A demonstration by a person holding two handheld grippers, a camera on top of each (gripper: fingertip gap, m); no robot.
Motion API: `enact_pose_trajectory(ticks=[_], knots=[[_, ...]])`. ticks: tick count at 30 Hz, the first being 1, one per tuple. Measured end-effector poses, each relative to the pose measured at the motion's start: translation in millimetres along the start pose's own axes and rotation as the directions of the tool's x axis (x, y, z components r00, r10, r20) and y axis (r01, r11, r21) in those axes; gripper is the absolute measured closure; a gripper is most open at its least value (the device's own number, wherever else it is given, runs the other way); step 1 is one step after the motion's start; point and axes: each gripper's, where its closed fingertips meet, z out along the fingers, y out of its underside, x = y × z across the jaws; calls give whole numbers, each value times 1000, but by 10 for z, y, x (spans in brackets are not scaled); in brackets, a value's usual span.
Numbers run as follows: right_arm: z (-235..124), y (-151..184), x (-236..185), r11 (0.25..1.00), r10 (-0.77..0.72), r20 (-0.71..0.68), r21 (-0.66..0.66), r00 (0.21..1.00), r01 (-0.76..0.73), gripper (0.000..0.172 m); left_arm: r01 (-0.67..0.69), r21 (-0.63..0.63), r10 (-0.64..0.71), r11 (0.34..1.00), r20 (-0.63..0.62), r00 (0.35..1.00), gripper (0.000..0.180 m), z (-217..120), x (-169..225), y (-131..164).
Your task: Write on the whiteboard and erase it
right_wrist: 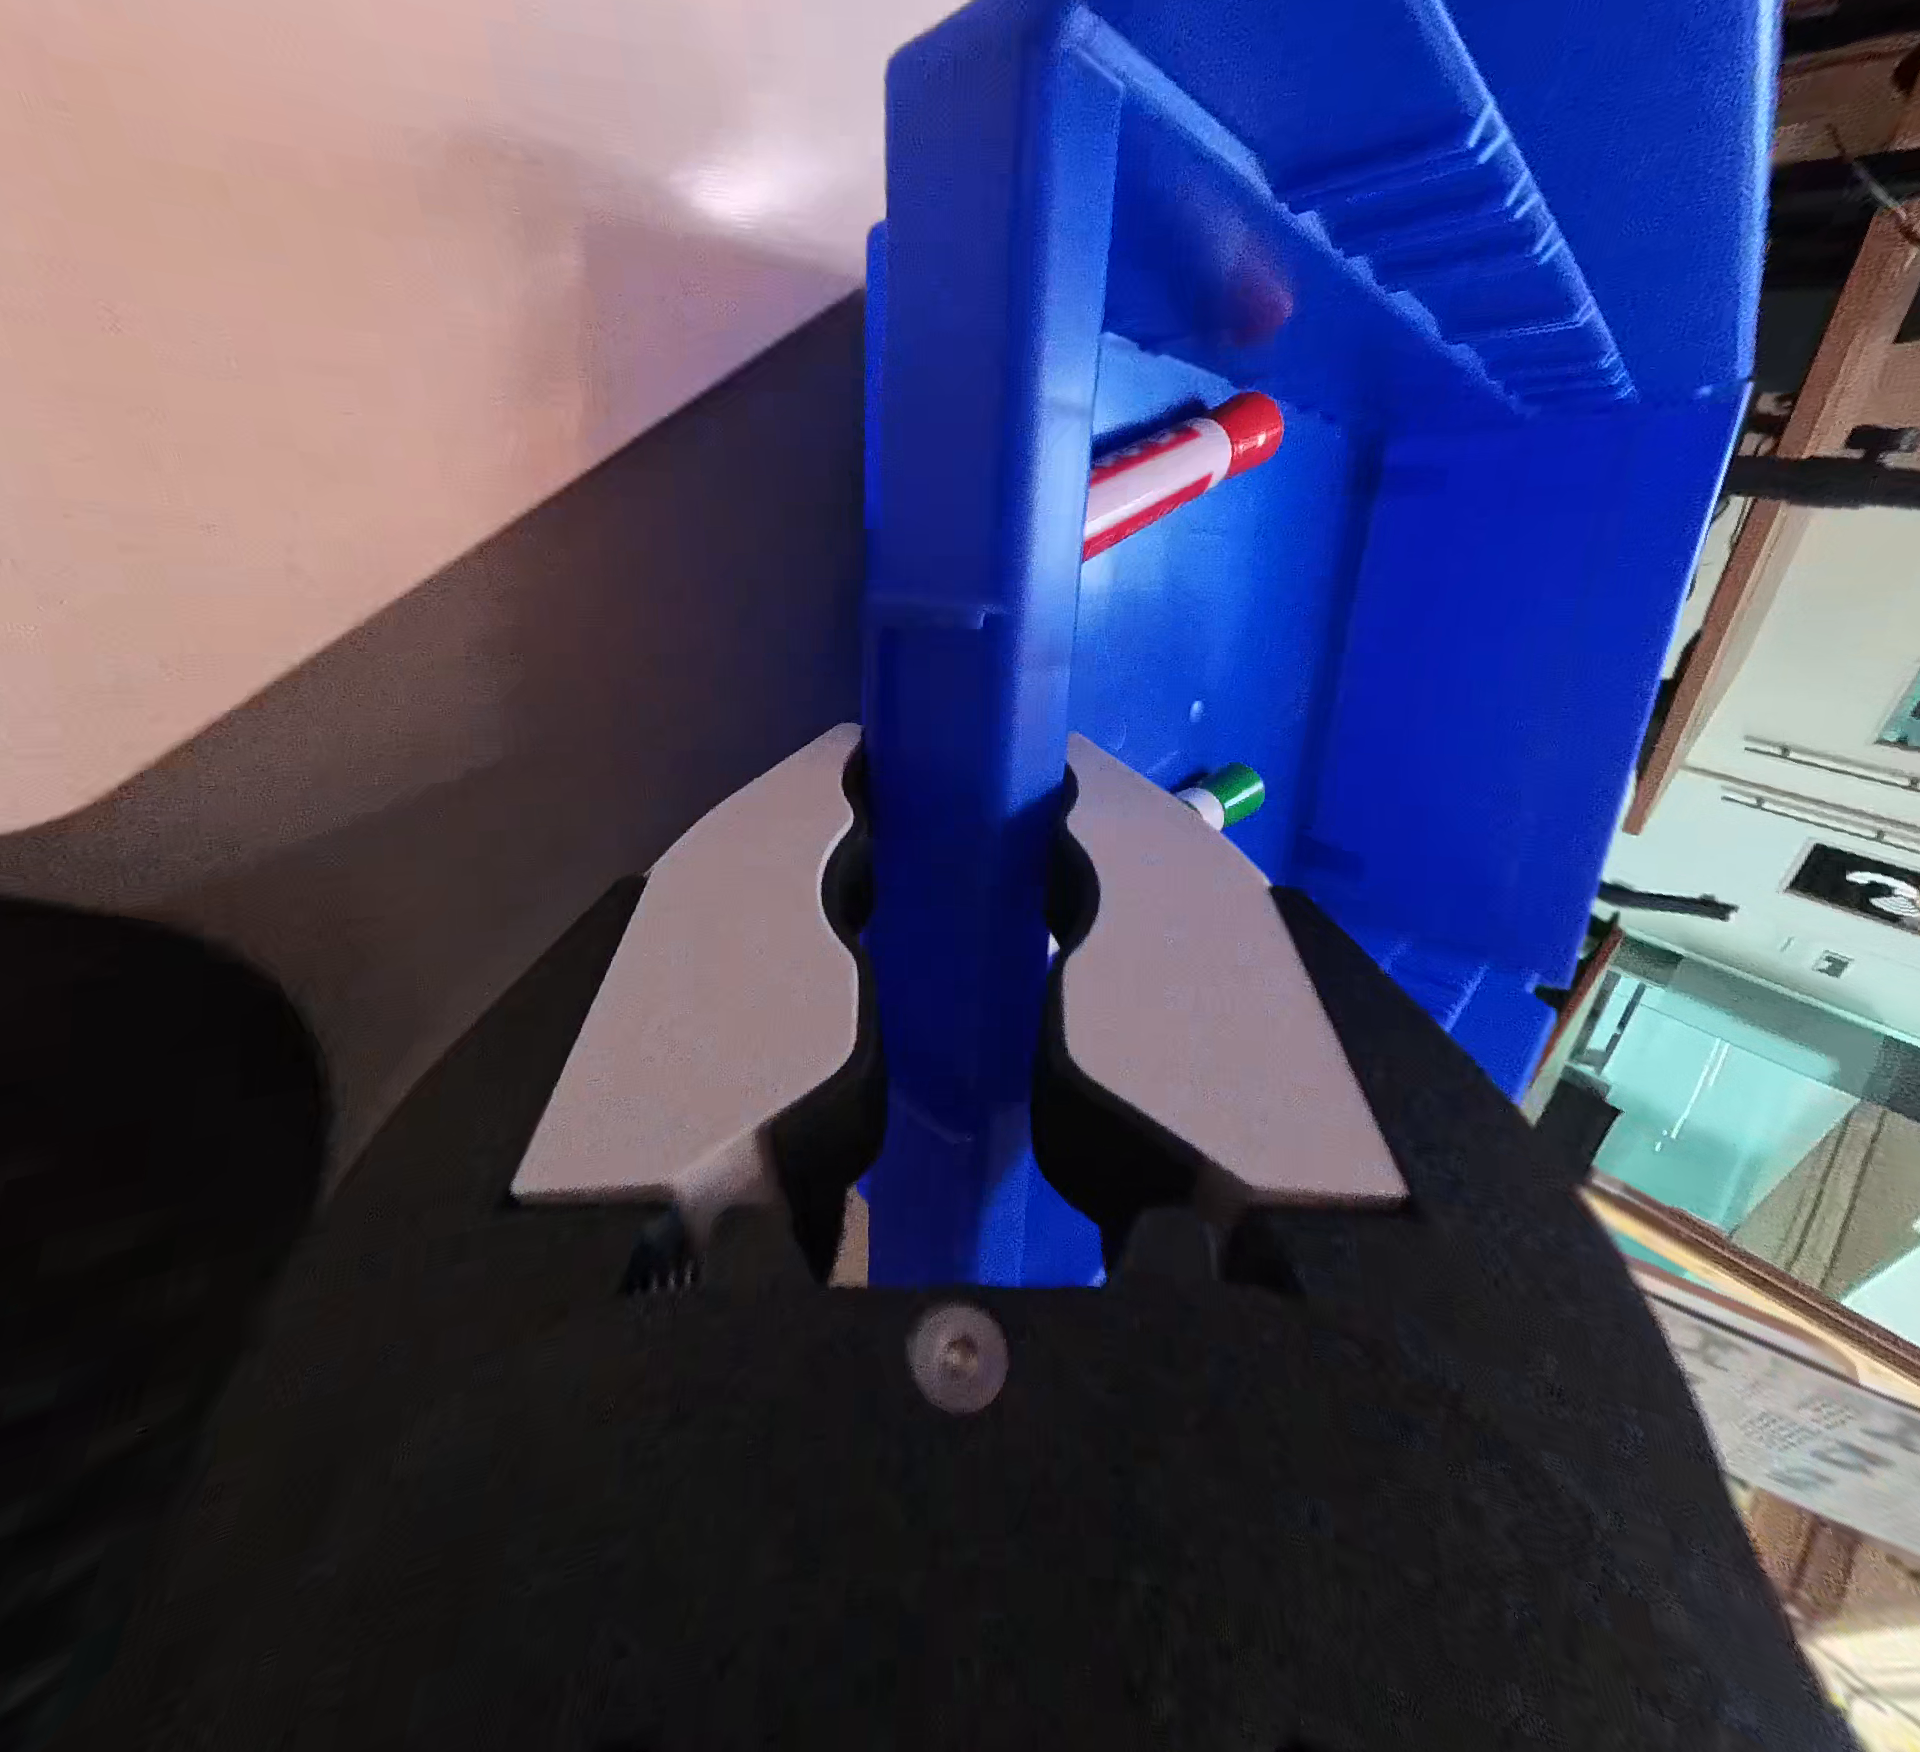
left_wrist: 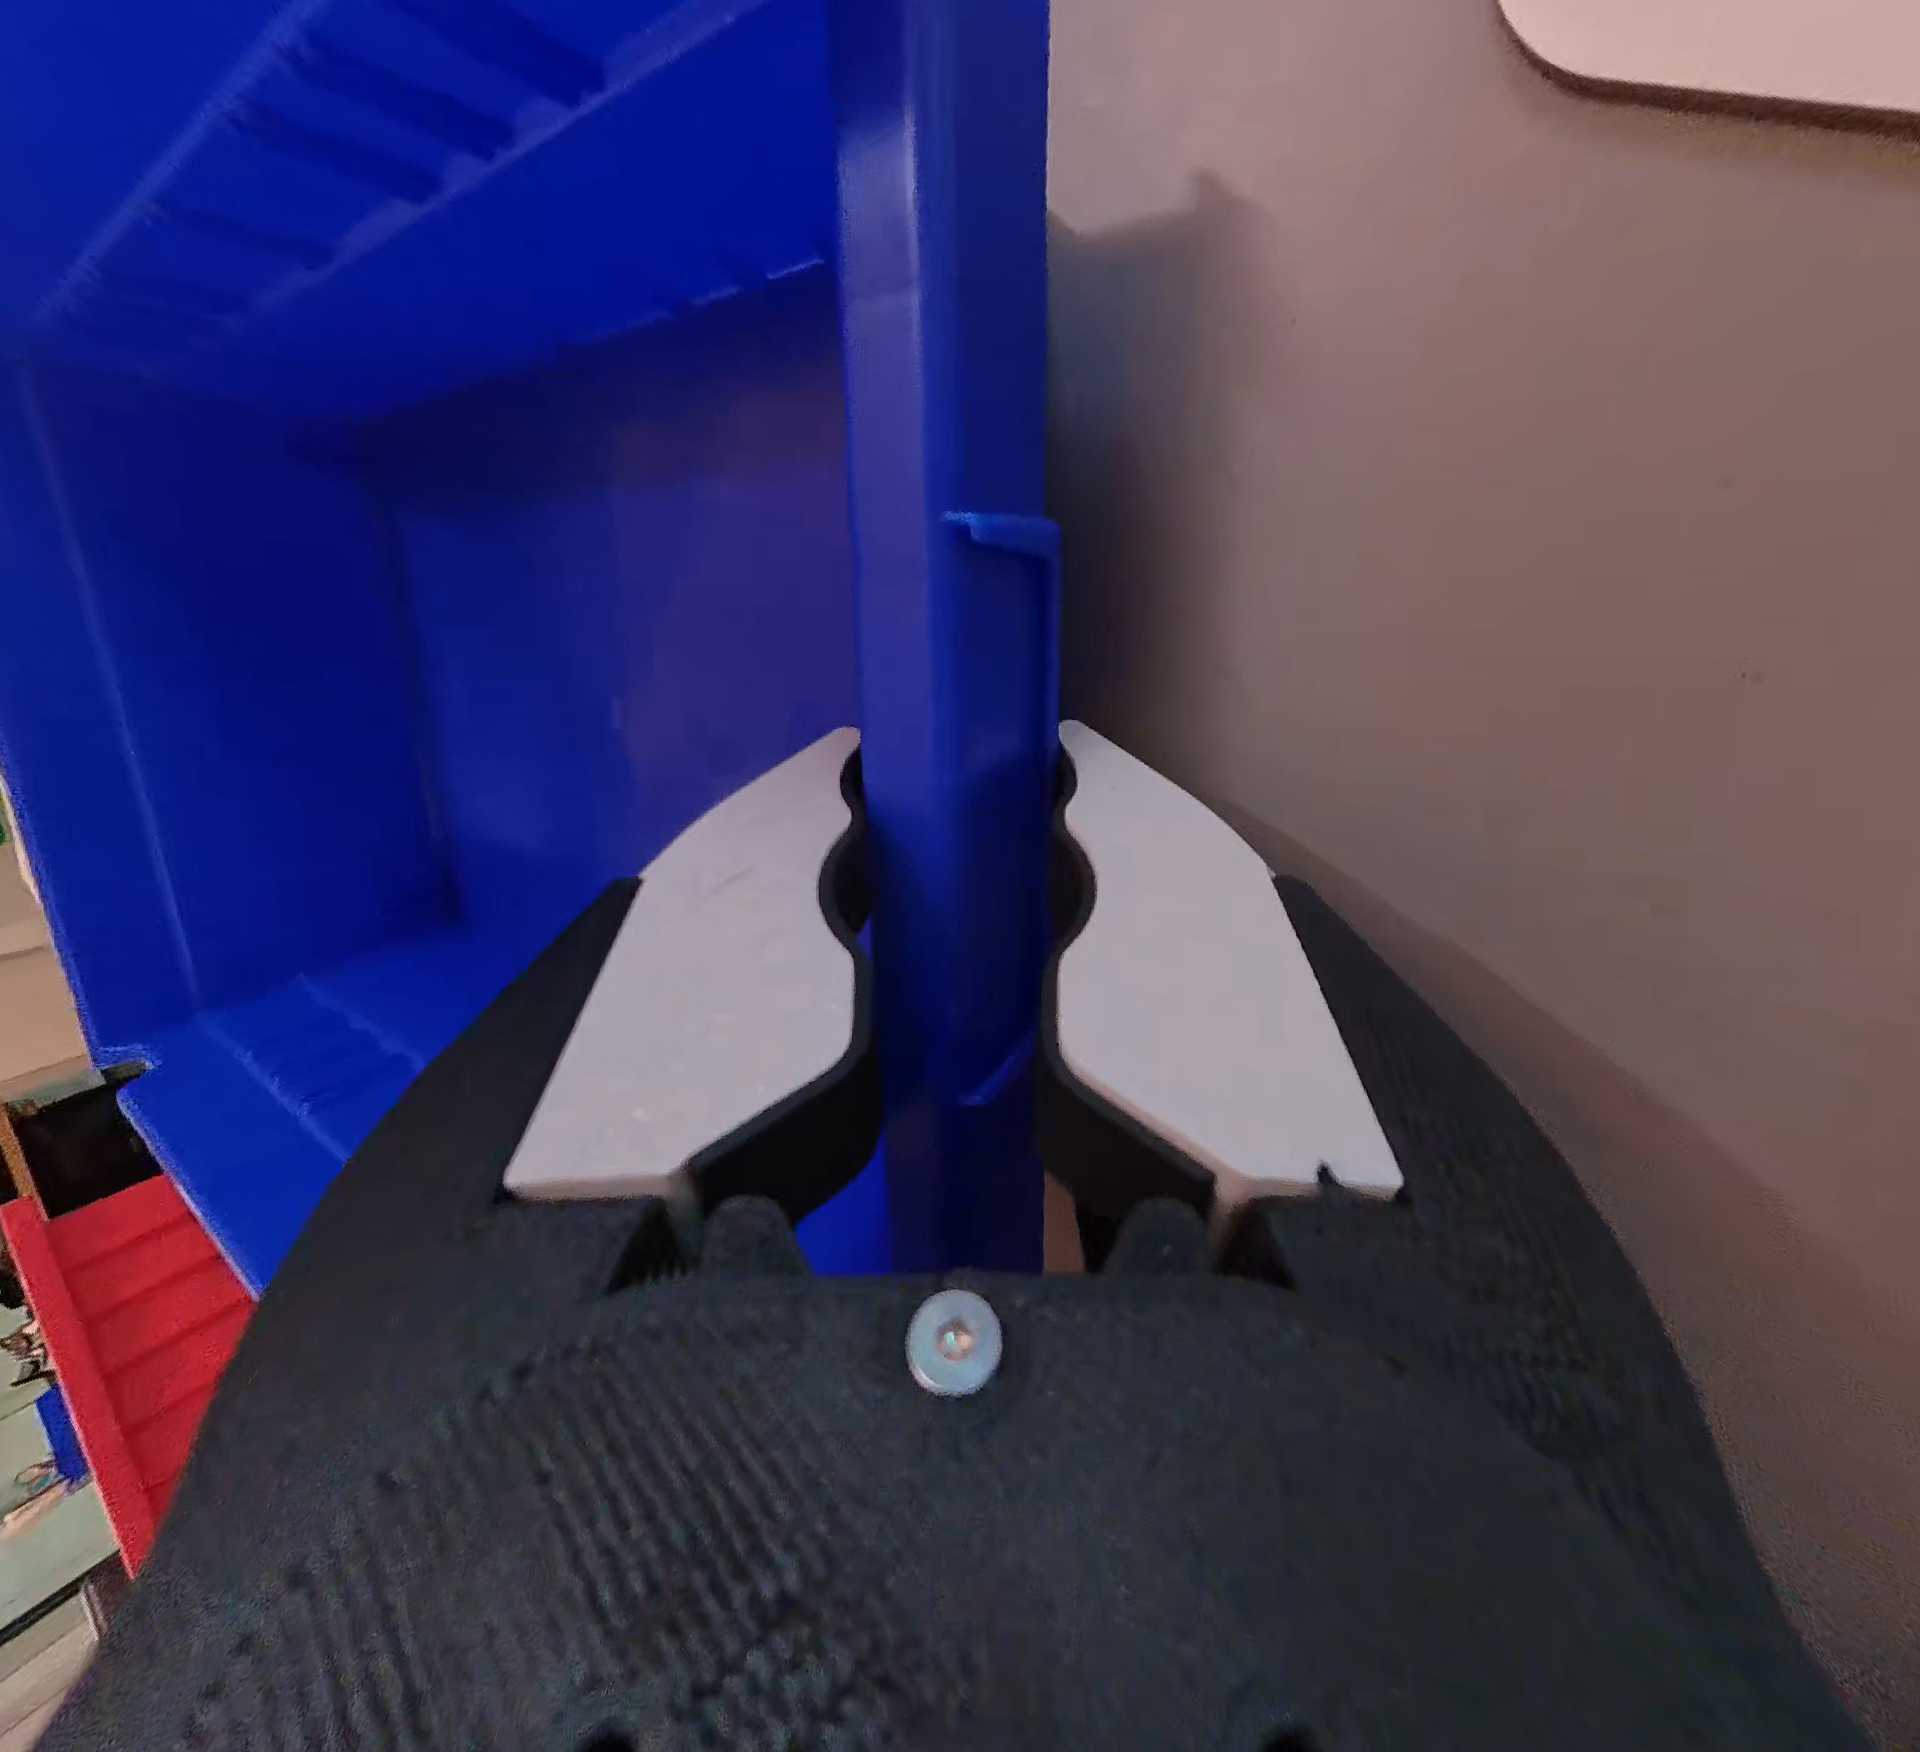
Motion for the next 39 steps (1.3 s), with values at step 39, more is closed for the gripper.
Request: enact_pose_trajectory(ticks=[39], knots=[[-958,-2591,-203,564,159,233,776,959,-282,117,-144,328,-10,934,425,905,149,-1493,-456,-720]])
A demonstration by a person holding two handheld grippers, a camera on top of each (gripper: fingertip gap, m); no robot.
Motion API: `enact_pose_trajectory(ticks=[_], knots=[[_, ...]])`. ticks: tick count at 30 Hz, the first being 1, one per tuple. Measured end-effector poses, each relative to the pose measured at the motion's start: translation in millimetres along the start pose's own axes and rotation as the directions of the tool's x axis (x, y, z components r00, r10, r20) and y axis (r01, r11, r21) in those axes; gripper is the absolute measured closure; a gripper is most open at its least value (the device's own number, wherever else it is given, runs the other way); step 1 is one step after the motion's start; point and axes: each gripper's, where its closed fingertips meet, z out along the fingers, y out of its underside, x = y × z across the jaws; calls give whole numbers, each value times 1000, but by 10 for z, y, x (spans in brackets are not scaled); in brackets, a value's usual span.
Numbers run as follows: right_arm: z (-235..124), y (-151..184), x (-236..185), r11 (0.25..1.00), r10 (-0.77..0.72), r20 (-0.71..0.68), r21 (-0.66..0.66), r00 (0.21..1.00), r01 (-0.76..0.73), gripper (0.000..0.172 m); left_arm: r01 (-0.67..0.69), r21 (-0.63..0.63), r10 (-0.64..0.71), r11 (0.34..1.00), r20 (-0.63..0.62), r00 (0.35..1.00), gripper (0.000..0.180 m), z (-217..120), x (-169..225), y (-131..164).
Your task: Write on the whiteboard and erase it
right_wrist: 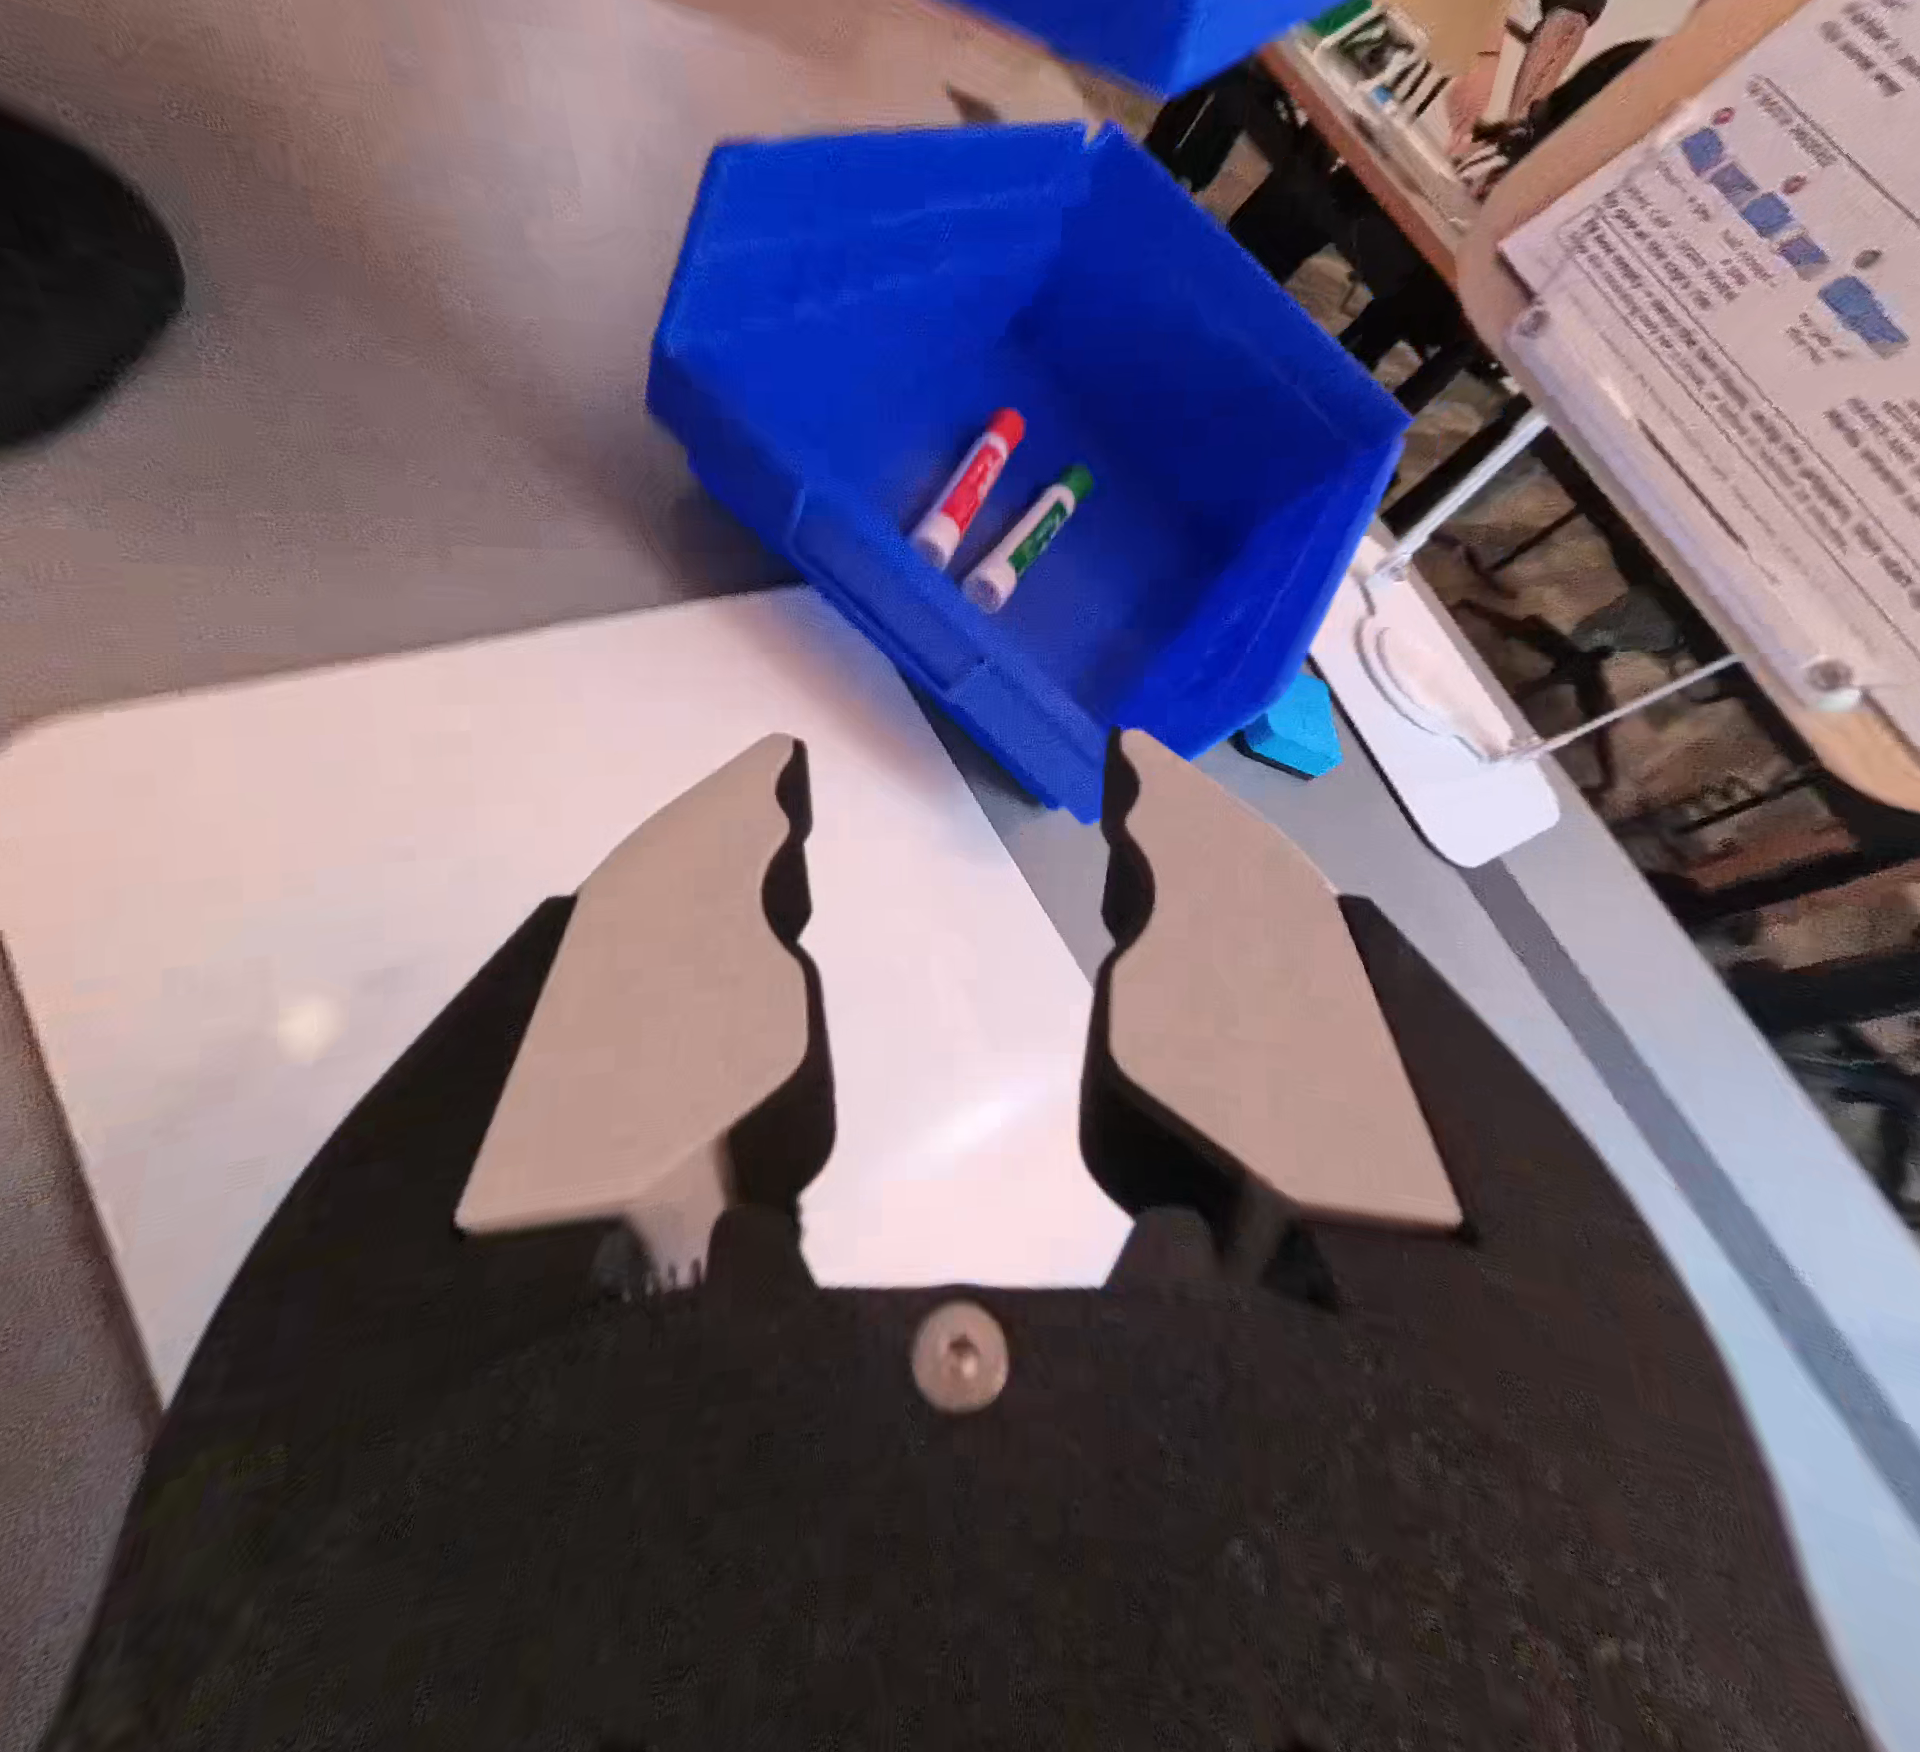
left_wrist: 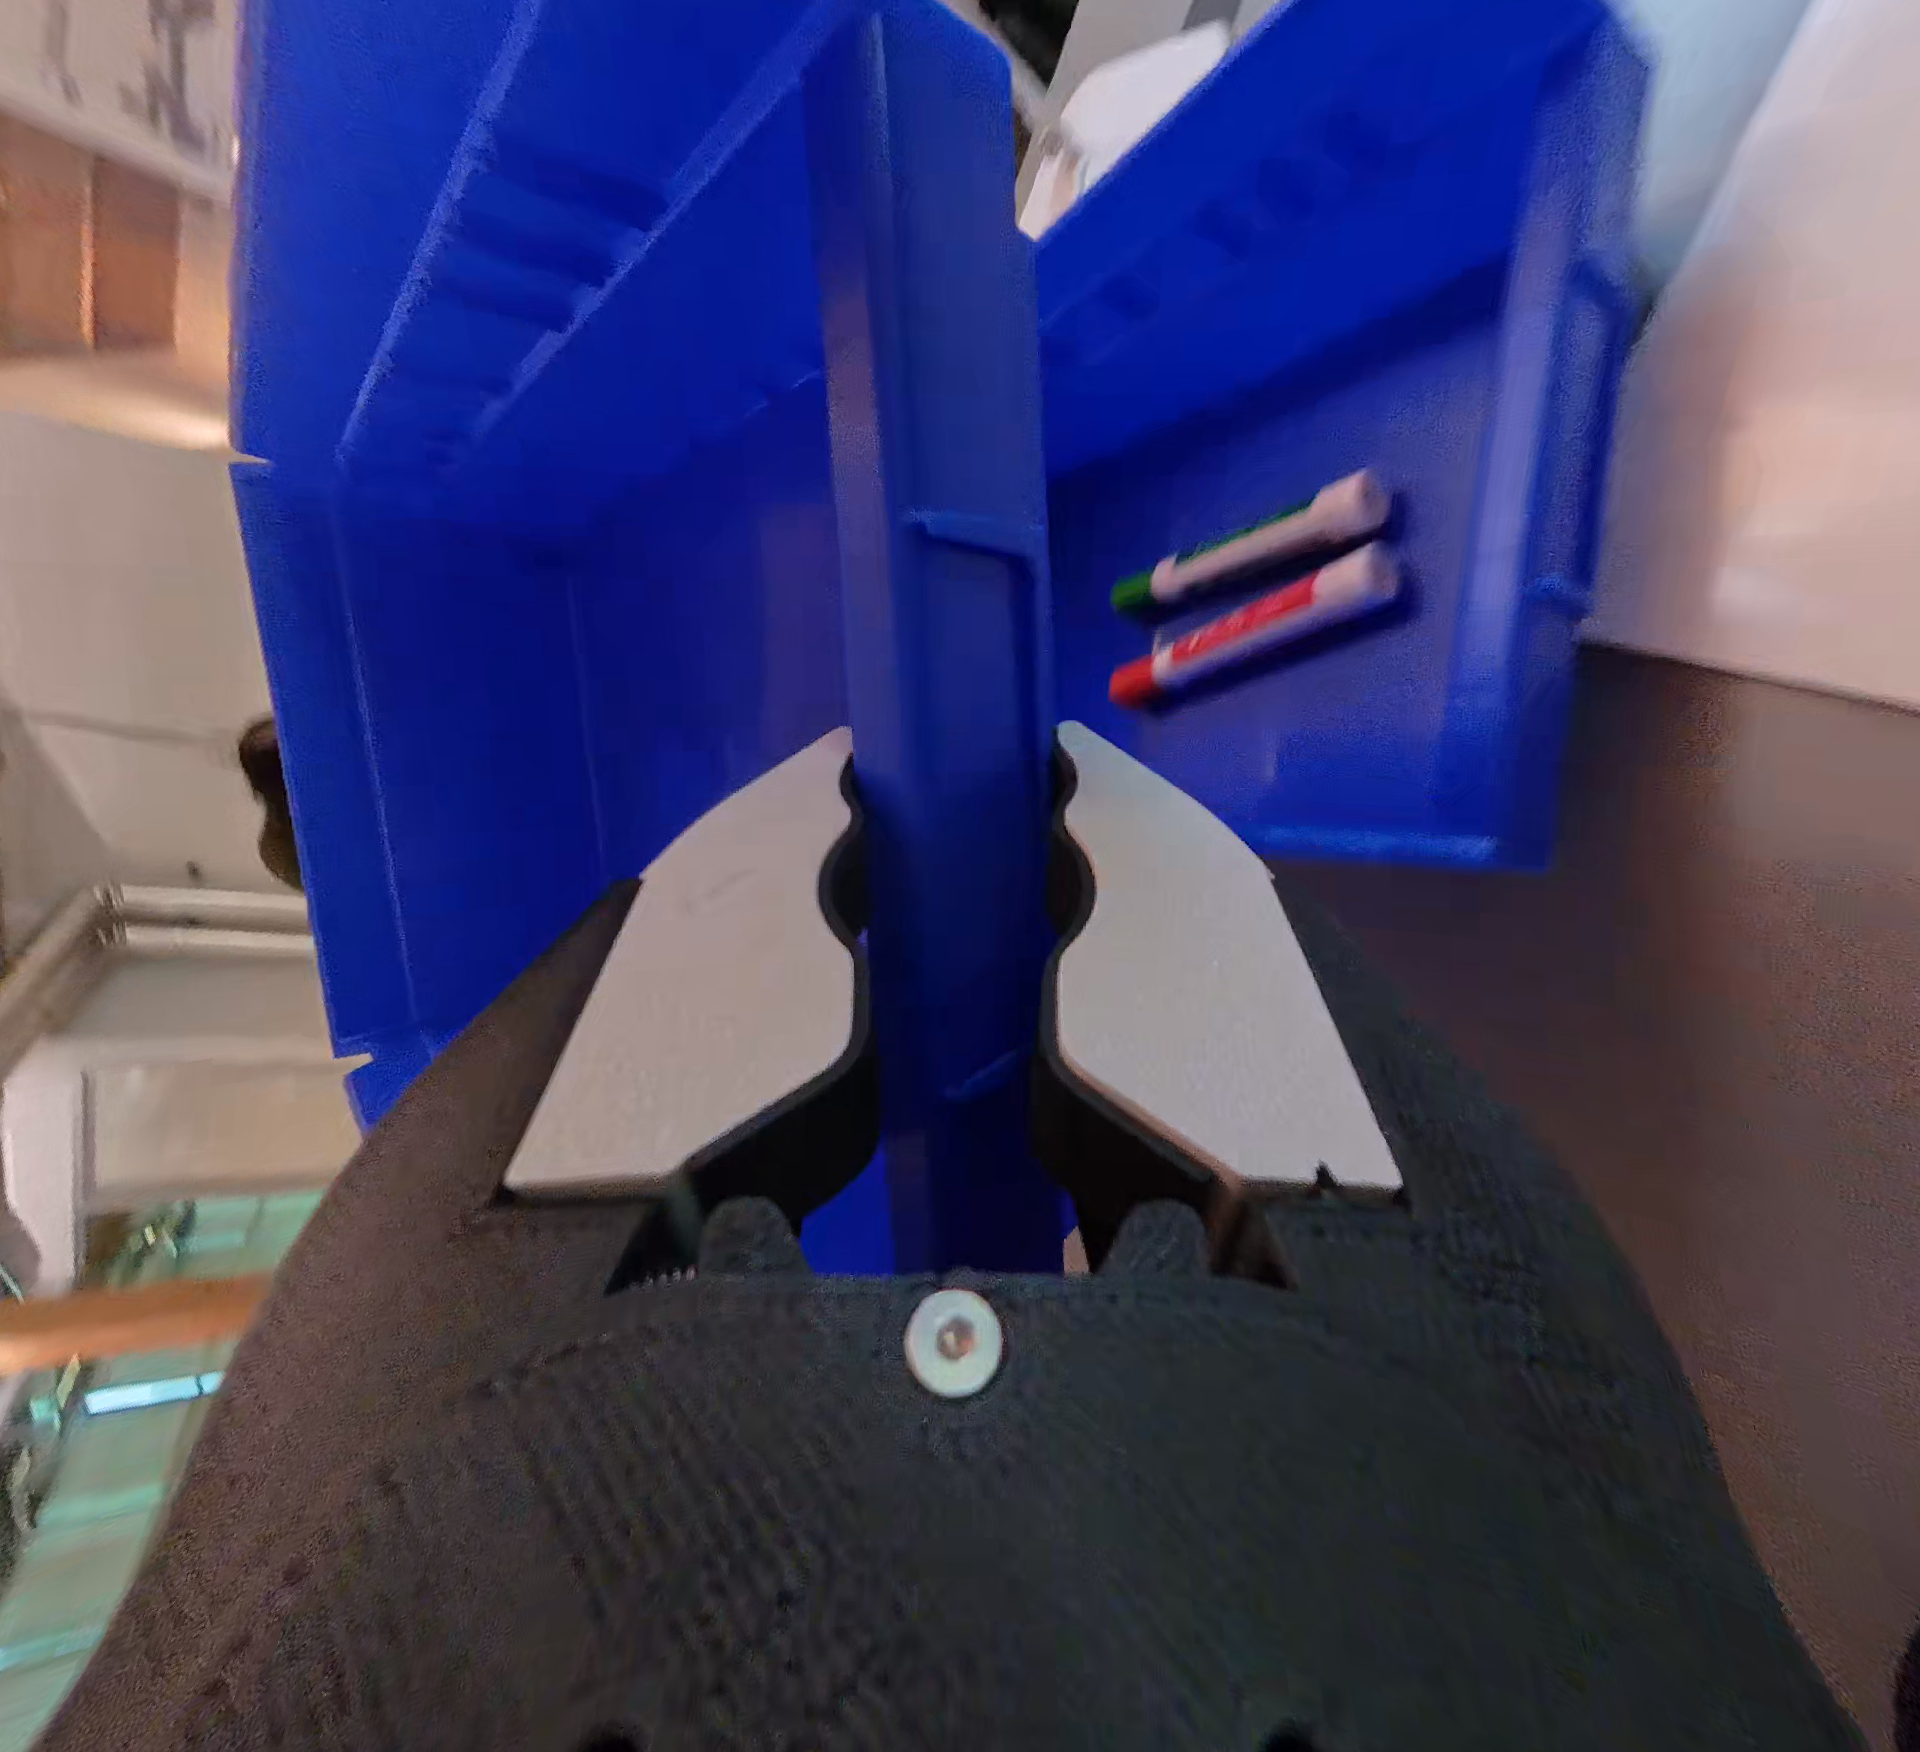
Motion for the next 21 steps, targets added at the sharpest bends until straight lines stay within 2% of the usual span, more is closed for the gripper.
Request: enact_pose_trajectory(ticks=[4,8,9,11,13,15,21], knots=[[-235,-511,169,950,248,14,195,969,-245,104,-109,140,115,984,-32,993,149,-20,372,-670],[-502,-753,480,882,352,-73,359,933,-305,106,-195,220,213,956,-60,975,149,-5,726,-1139],[-542,-733,573,884,354,-119,365,928,-290,113,-218,237,239,947,-63,969,149,3,818,-1234],[-637,-584,791,917,319,-249,324,914,-232,140,-252,262,274,932,-50,960,149,28,951,-1395],[-702,-459,883,934,292,-277,288,915,-211,154,-258,255,277,932,-39,960,148,104,995,-1486],[-734,-342,952,949,269,-331,250,904,-191,158,-262,258,283,930,-47,958,147,177,1062,-1562],[-891,-138,1155,944,294,-415,268,861,-194,162,-288,288,305,913,-14,952,145,348,1147,-1823]])
